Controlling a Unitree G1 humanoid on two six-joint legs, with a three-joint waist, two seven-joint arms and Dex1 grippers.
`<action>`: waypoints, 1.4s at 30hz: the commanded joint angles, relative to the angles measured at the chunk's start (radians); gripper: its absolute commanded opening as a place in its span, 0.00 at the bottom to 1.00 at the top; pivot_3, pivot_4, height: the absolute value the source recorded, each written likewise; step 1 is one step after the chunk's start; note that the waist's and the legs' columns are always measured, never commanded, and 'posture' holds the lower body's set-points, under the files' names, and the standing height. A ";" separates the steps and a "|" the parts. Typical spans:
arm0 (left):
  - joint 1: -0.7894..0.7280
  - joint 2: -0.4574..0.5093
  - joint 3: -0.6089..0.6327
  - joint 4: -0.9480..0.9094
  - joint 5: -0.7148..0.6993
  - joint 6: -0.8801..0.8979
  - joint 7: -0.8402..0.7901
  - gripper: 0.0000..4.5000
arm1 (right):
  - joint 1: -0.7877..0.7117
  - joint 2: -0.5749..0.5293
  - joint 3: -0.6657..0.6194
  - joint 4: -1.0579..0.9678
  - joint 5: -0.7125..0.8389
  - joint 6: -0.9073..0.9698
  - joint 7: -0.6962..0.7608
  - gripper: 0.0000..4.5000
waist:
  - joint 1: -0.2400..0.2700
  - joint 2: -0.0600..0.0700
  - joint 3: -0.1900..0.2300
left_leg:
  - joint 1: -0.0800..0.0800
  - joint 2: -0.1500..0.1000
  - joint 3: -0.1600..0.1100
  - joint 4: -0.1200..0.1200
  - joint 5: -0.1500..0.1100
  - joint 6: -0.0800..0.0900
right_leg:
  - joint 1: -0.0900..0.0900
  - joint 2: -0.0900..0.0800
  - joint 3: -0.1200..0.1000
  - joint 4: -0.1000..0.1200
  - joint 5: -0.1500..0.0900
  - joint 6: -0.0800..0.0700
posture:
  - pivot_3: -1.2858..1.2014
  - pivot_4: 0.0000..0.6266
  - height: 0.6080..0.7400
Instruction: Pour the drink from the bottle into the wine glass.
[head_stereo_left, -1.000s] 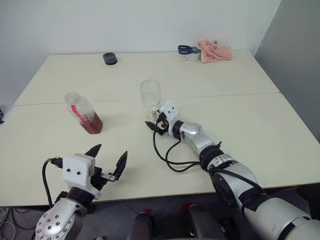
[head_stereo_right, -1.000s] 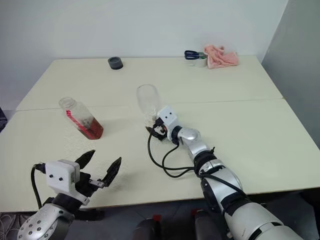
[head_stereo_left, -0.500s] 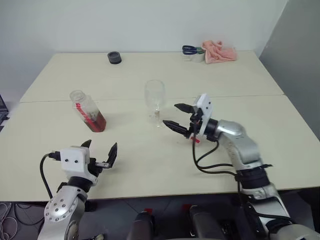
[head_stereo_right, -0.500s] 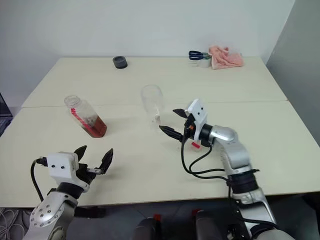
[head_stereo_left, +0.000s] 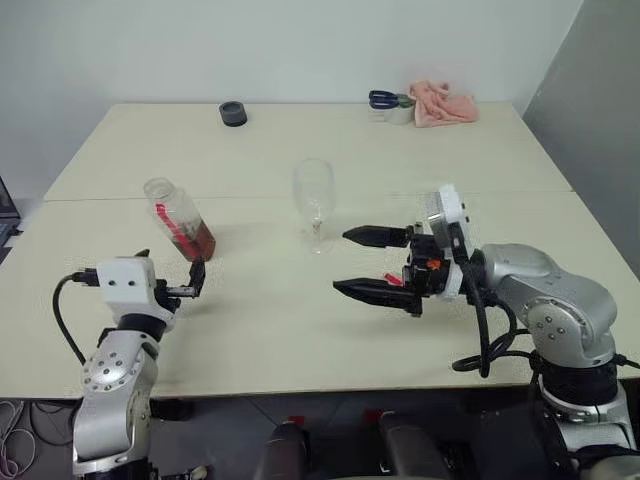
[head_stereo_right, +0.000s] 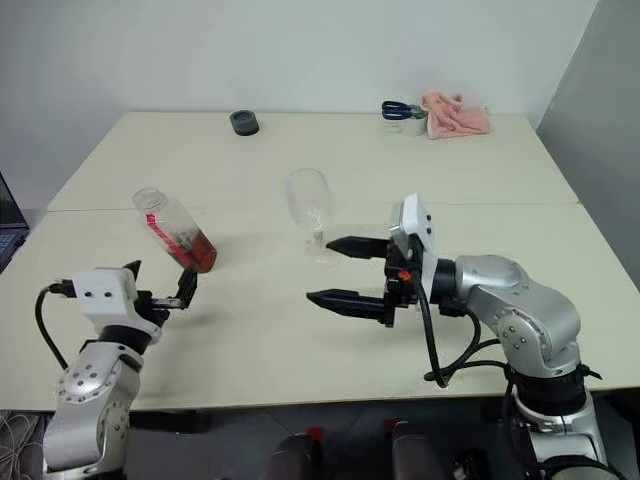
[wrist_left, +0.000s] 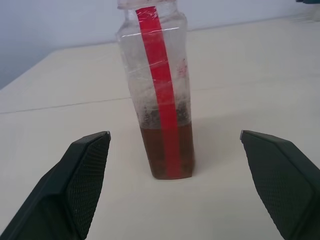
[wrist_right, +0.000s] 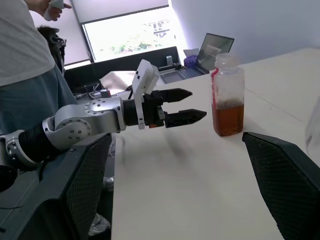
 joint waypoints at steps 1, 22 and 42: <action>-0.043 0.032 0.014 0.022 0.000 -0.004 -0.014 1.00 | -0.027 0.019 -0.014 -0.029 0.031 -0.011 -0.056 0.99 | 0.003 -0.002 0.001 | 0.000 0.000 0.000 0.000 0.000 0.000 | 0.000 0.000 0.000 0.000 0.000 0.000 | 0.52 0.24 1.00; -0.365 0.108 -0.057 0.488 0.030 -0.158 -0.169 1.00 | 0.022 0.007 -0.009 -0.040 0.031 -0.071 -0.124 0.99 | 0.008 -0.002 0.001 | -0.001 0.000 0.000 0.000 0.000 0.000 | -0.001 0.000 -0.001 0.000 0.000 0.000 | 0.52 0.24 1.00; -0.499 0.119 -0.060 0.815 0.029 -0.401 -0.219 0.51 | -0.016 -0.005 -0.028 -0.042 0.095 -0.034 -0.252 1.00 | 0.008 -0.002 0.001 | -0.004 0.000 -0.001 0.000 0.000 0.000 | -0.005 0.000 -0.001 0.001 0.000 0.000 | 0.52 0.24 1.00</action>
